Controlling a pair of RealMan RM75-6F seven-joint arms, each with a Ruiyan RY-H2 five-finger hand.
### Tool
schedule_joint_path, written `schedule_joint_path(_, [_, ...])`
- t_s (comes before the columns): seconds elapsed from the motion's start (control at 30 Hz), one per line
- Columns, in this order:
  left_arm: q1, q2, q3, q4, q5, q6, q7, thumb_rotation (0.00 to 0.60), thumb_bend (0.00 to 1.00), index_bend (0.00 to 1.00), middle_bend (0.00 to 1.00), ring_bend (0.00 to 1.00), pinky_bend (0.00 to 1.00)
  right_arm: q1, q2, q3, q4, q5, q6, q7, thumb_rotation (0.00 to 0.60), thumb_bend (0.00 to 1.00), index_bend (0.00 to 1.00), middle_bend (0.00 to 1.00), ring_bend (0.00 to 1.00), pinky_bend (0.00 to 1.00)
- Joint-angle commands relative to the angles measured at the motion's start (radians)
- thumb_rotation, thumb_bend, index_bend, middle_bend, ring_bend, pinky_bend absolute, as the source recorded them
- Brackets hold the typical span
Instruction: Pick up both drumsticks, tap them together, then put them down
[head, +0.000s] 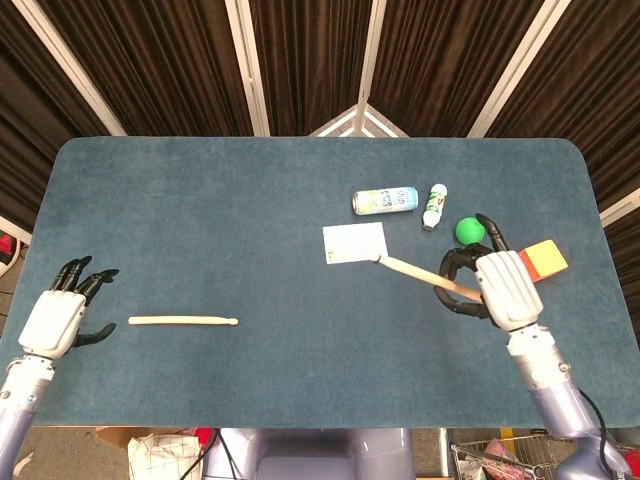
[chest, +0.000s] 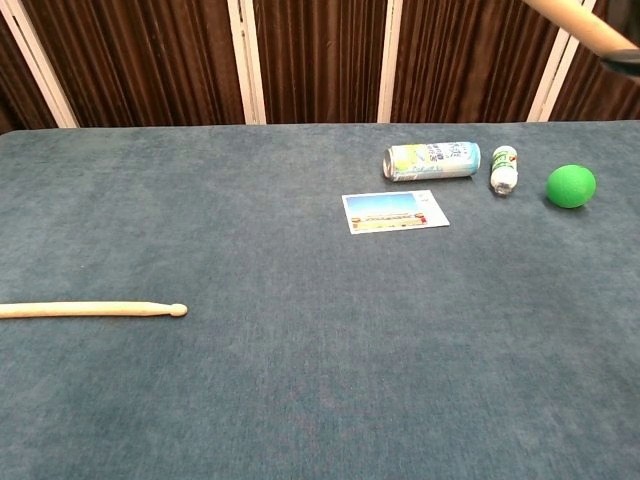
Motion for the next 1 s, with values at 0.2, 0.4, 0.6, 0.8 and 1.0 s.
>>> schedule_joint_path(0.2, [-0.041,-0.078,0.01,0.098,0.001,-0.047,-0.034,0.6,0.3,0.26,0.32,0.0,0.0,0.005,0.035,0.01,0.035,0.033,-0.018,0.078,0.6,0.4,0.67,0.63,0.5,0.01])
schedule_joint_path(0.4, [-0.073,-0.171,0.012,0.219,-0.004,-0.075,-0.055,0.6,0.3,0.3,0.35,0.0,0.0,0.003,0.039,-0.001,0.033,0.014,-0.007,0.093,0.6,0.4,0.67,0.63,0.5,0.01])
schedule_joint_path(0.6, [-0.083,-0.212,0.013,0.266,-0.026,-0.095,-0.025,0.6,0.31,0.32,0.39,0.0,0.0,0.006,0.036,-0.006,0.026,0.019,-0.007,0.079,0.6,0.4,0.67,0.63,0.5,0.01])
schedule_joint_path(0.8, [-0.087,-0.254,0.02,0.272,-0.074,-0.132,0.089,0.6,0.31,0.33,0.42,0.02,0.0,0.008,0.03,-0.011,0.023,0.035,-0.008,0.058,0.6,0.4,0.67,0.63,0.5,0.01])
schedule_joint_path(1.0, [-0.07,-0.275,0.024,0.216,-0.119,-0.112,0.238,0.6,0.31,0.38,0.44,0.02,0.0,0.01,0.027,-0.011,0.025,0.048,-0.007,0.049,0.6,0.4,0.67,0.63,0.5,0.01])
